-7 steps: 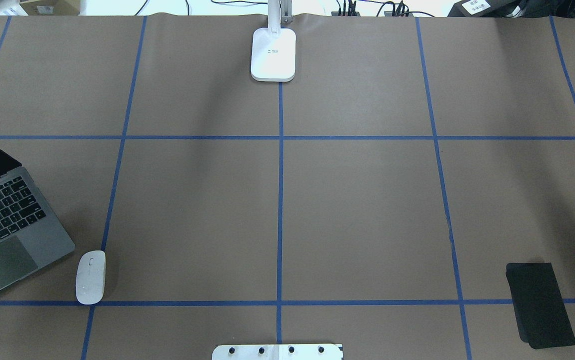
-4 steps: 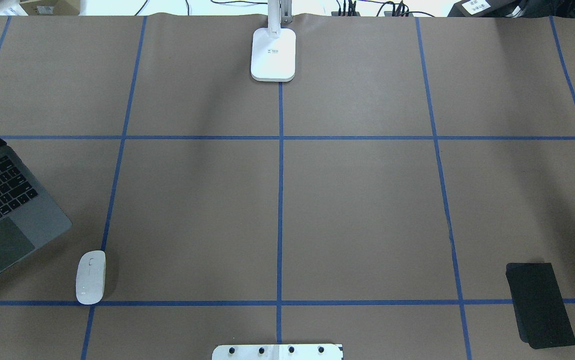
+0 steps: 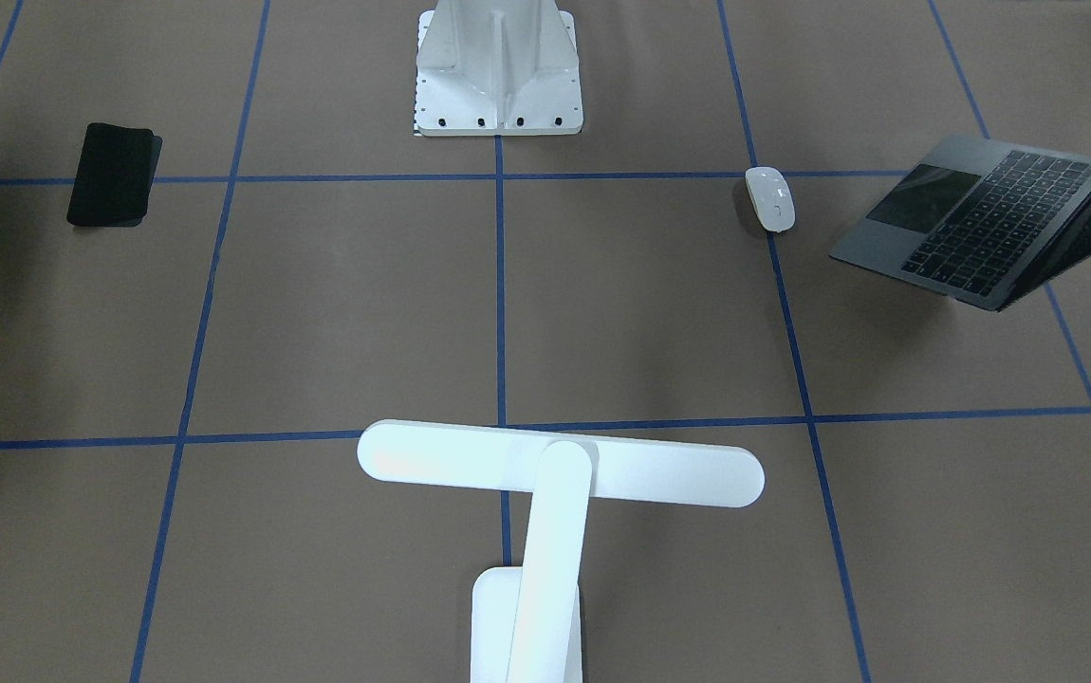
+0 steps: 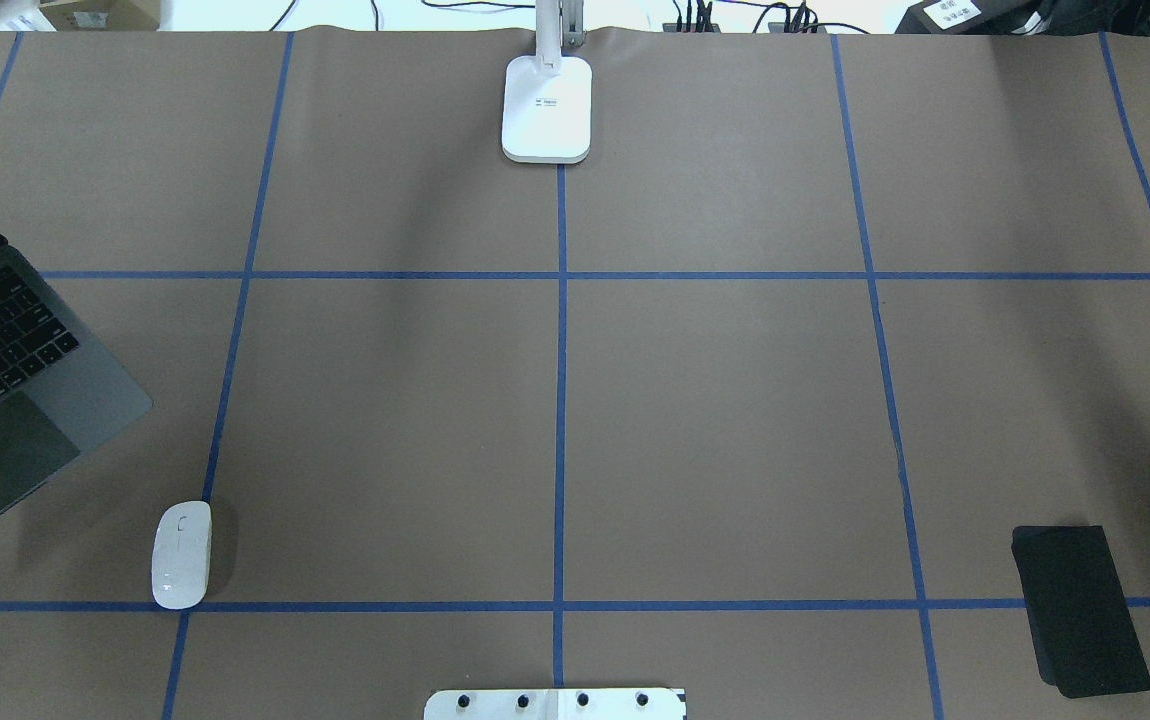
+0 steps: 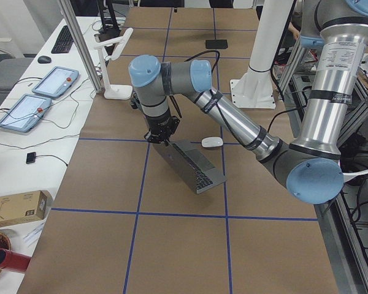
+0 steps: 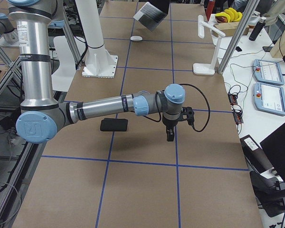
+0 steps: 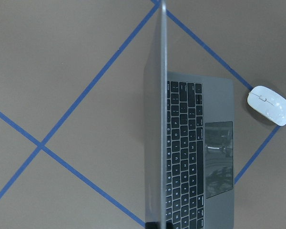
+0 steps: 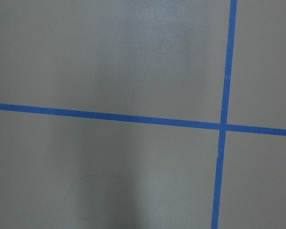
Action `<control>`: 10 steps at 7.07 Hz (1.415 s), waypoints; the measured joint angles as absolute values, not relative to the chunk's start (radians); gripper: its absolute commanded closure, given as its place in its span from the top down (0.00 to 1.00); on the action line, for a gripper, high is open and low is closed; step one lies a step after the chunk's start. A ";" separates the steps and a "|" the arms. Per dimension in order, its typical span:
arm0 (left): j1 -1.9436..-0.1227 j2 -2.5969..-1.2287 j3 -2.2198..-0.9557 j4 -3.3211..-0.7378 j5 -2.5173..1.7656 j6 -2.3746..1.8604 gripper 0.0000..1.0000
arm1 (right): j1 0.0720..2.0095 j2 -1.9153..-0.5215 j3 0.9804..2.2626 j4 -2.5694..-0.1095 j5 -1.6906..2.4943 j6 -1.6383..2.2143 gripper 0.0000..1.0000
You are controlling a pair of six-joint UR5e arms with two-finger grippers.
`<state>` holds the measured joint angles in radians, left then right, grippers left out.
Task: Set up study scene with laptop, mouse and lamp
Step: 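Drag the laptop farther from the robot with the left gripper, then slide the laptop toward the table center in front of the white lamp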
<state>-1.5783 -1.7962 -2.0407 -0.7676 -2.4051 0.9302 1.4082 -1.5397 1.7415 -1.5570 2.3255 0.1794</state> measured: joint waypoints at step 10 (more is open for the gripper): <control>-1.391 -2.088 -2.008 -0.753 -2.499 0.703 0.00 | 1.408 -1.539 1.738 -1.558 2.327 0.179 1.00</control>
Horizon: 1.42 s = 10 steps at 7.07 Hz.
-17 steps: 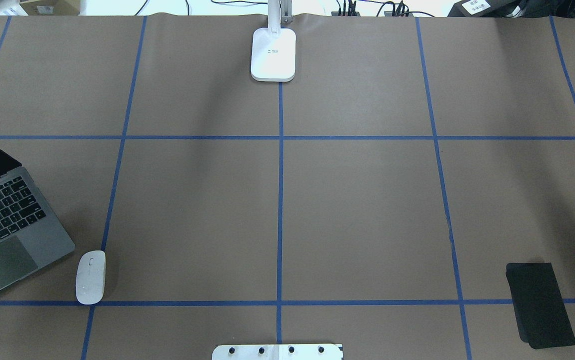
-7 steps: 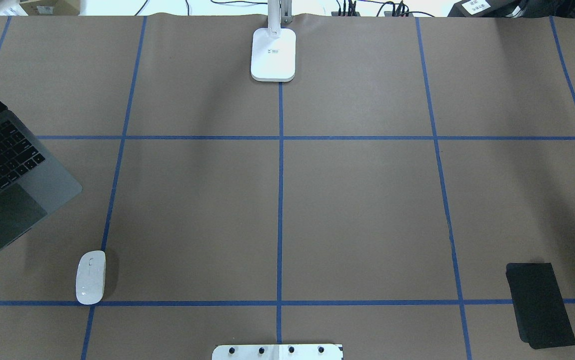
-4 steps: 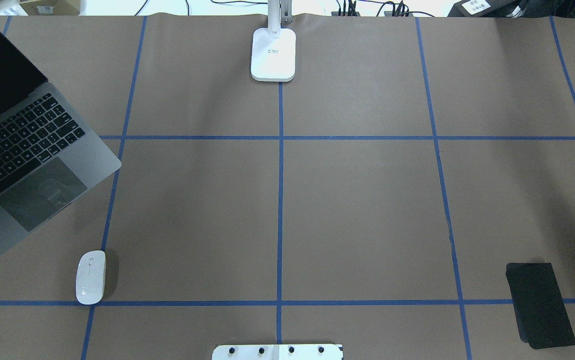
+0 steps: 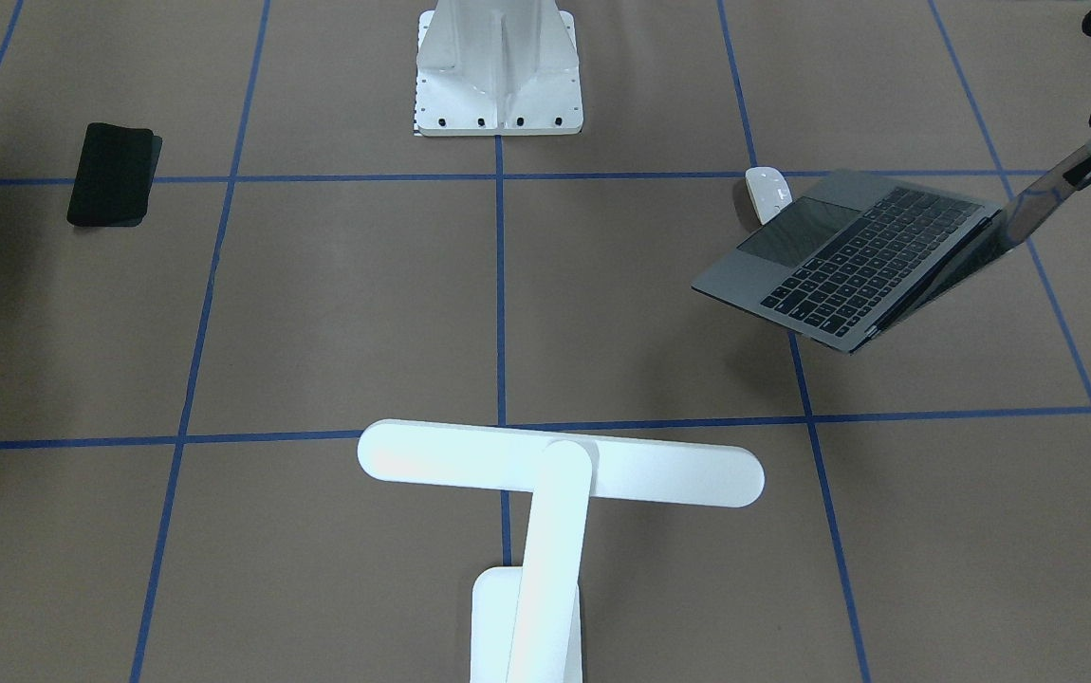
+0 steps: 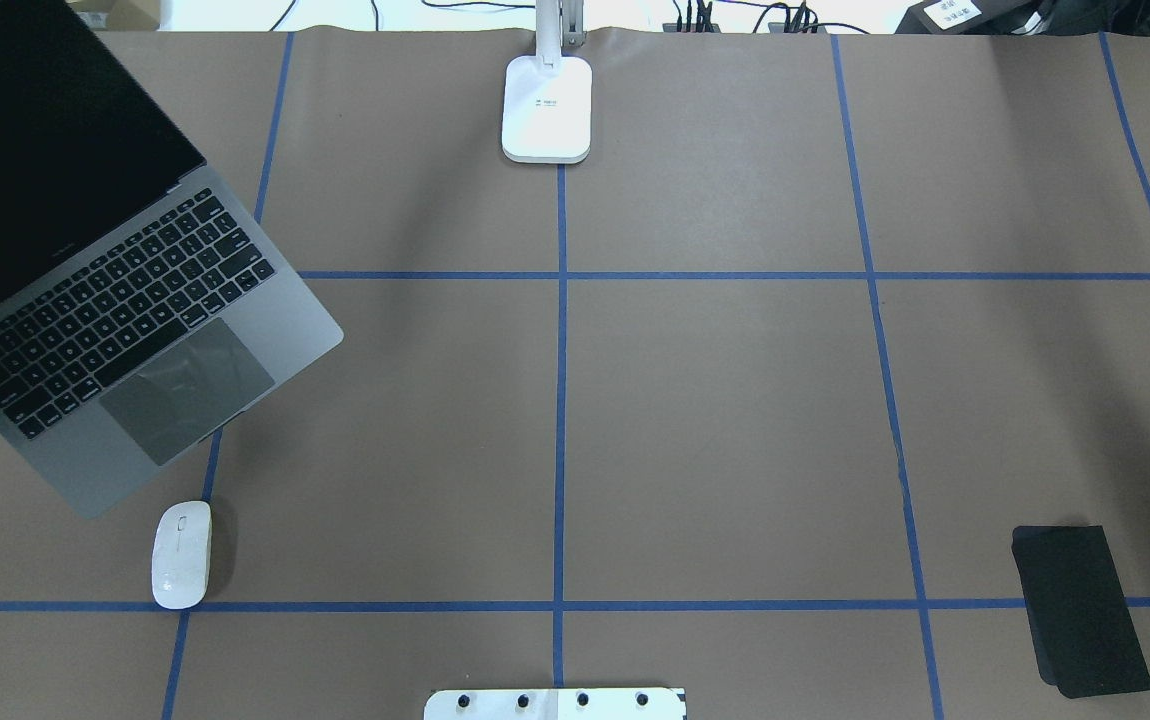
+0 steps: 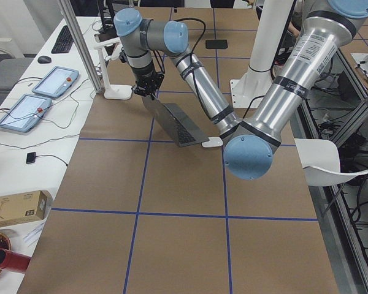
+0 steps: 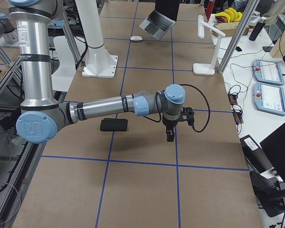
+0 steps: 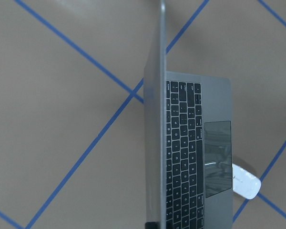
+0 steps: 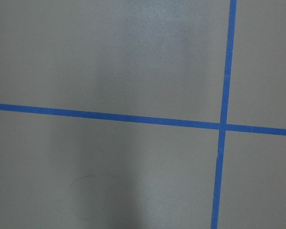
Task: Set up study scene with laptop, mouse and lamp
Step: 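Slide the laptop toward the table center in front of the white lamp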
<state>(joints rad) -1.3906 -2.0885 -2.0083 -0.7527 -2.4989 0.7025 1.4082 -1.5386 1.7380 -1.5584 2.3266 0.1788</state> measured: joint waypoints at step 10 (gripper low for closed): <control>-1.117 -2.467 -1.810 -0.901 -2.368 0.517 0.00 | 1.408 -1.562 1.731 -1.564 2.323 0.194 1.00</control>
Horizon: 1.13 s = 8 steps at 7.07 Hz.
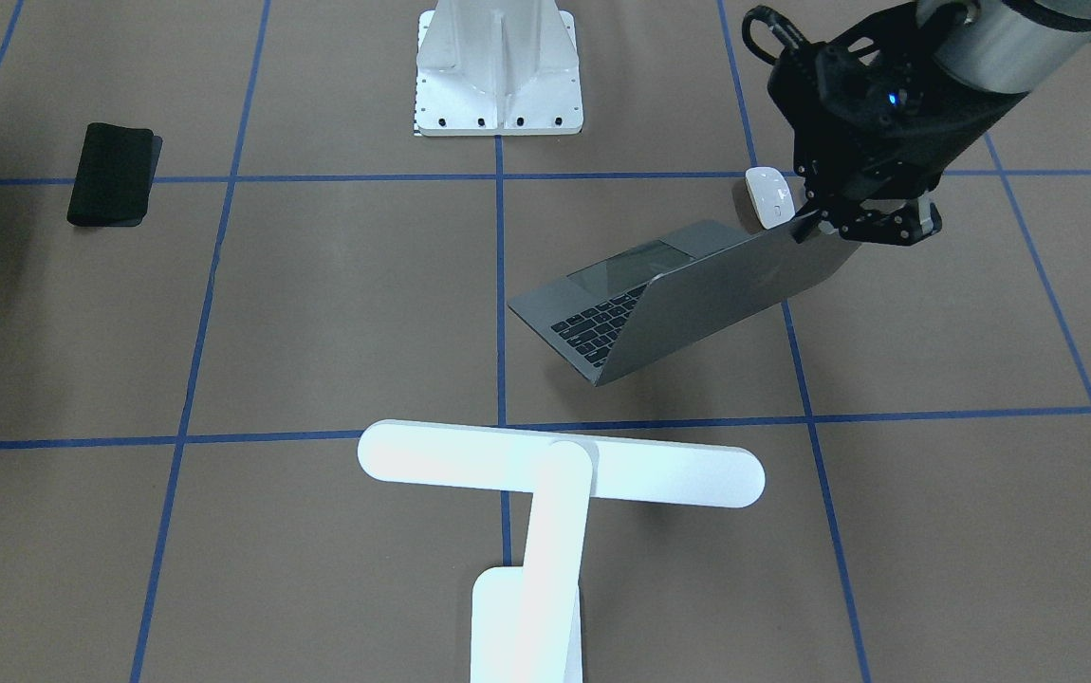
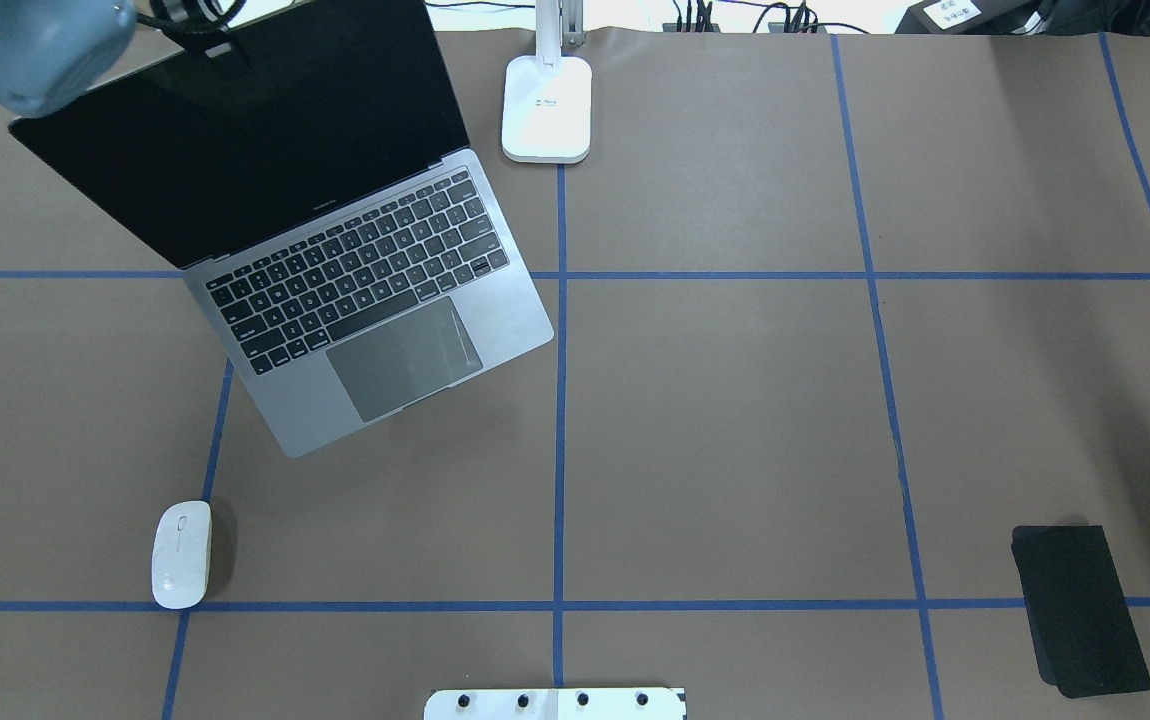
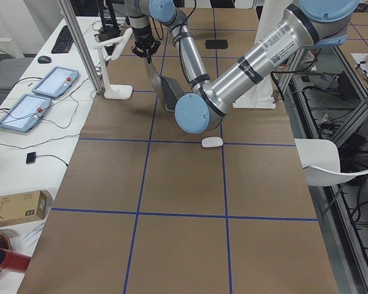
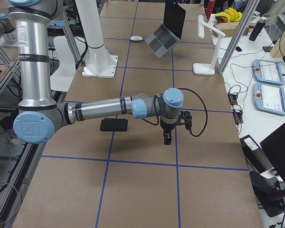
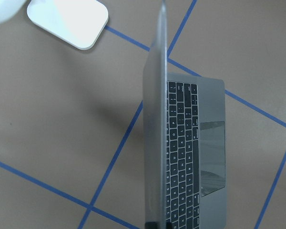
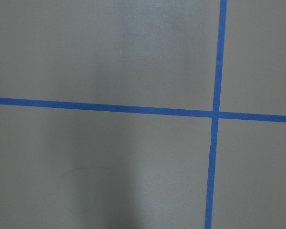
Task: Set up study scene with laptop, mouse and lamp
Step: 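Slide the laptop toward the table center in front of the white lamp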
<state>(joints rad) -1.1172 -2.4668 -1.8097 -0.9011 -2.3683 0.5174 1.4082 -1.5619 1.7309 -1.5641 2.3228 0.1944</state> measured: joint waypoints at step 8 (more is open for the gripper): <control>-0.946 -2.536 -1.754 -1.000 -2.313 0.453 0.00 | 1.408 -1.566 1.690 -1.564 2.331 0.212 1.00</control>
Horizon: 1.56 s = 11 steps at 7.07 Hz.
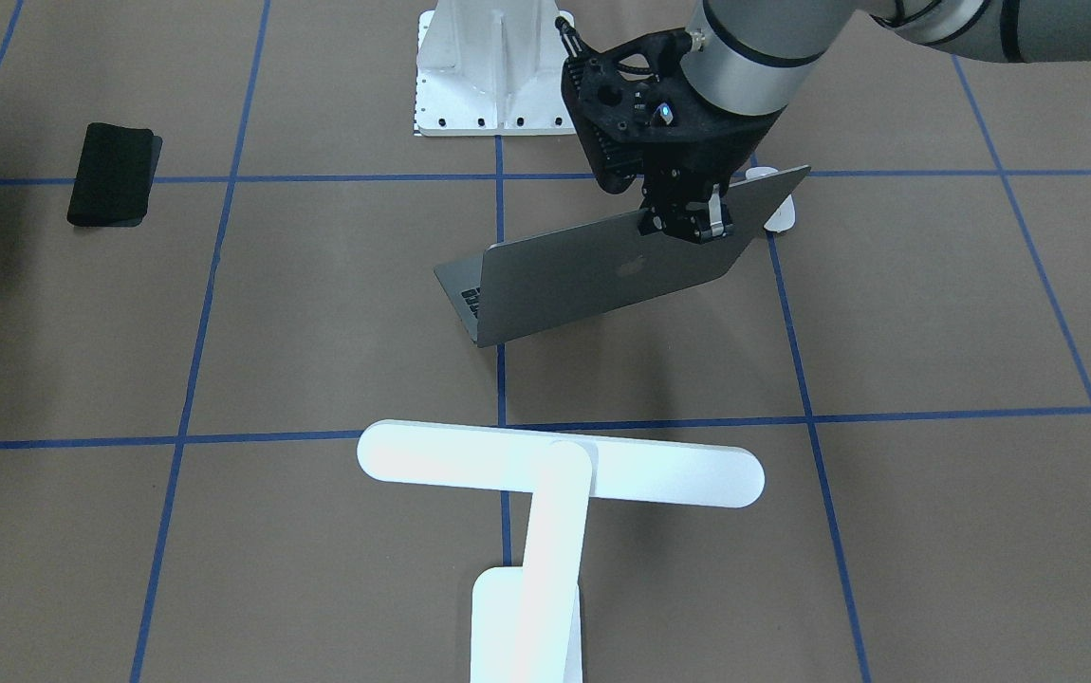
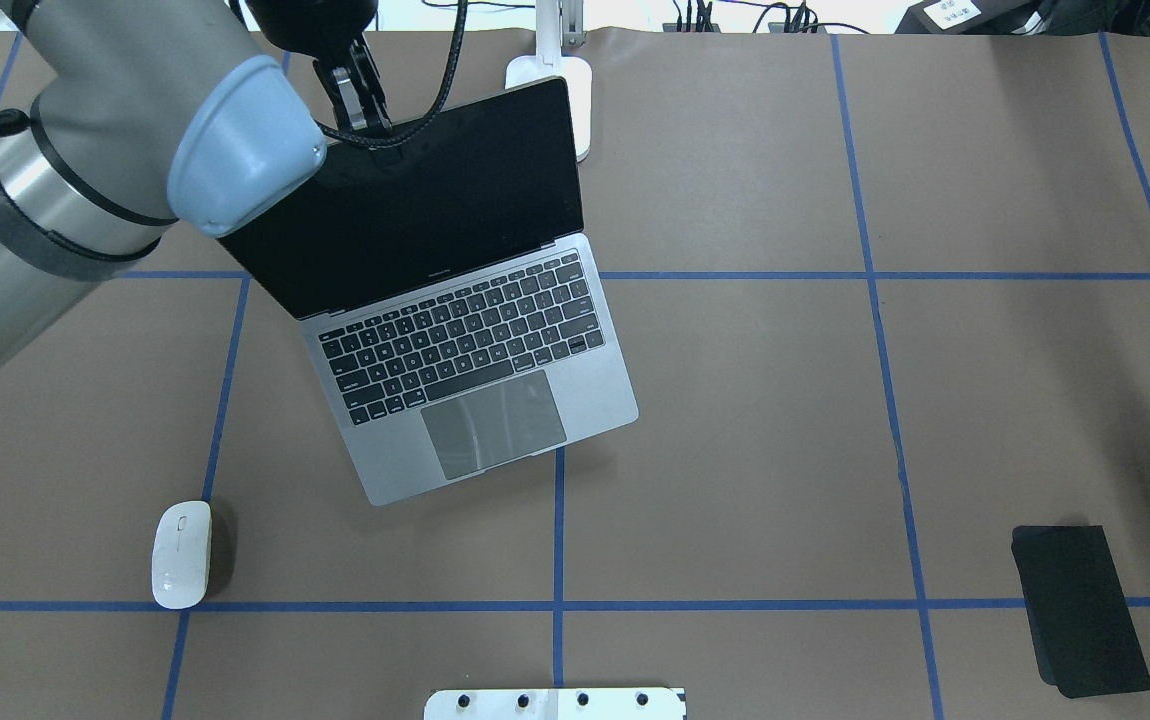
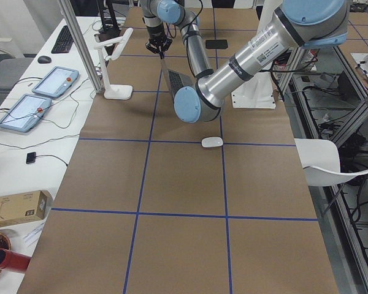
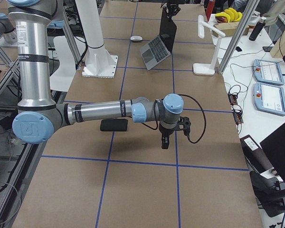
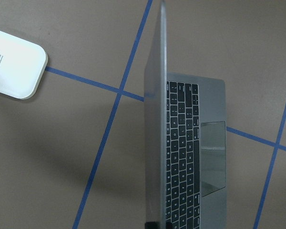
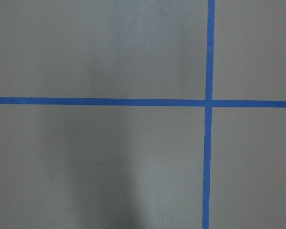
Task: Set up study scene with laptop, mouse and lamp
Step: 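Slide the laptop toward the table center in front of the white lamp, then nudge the laptop into place in front of the lamp with the left gripper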
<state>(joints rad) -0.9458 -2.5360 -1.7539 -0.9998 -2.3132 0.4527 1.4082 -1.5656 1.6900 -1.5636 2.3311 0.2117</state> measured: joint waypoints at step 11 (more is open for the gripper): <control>-0.861 -2.515 -1.844 -1.027 -2.172 0.561 0.00 | 1.409 -1.555 1.669 -1.562 2.351 0.235 1.00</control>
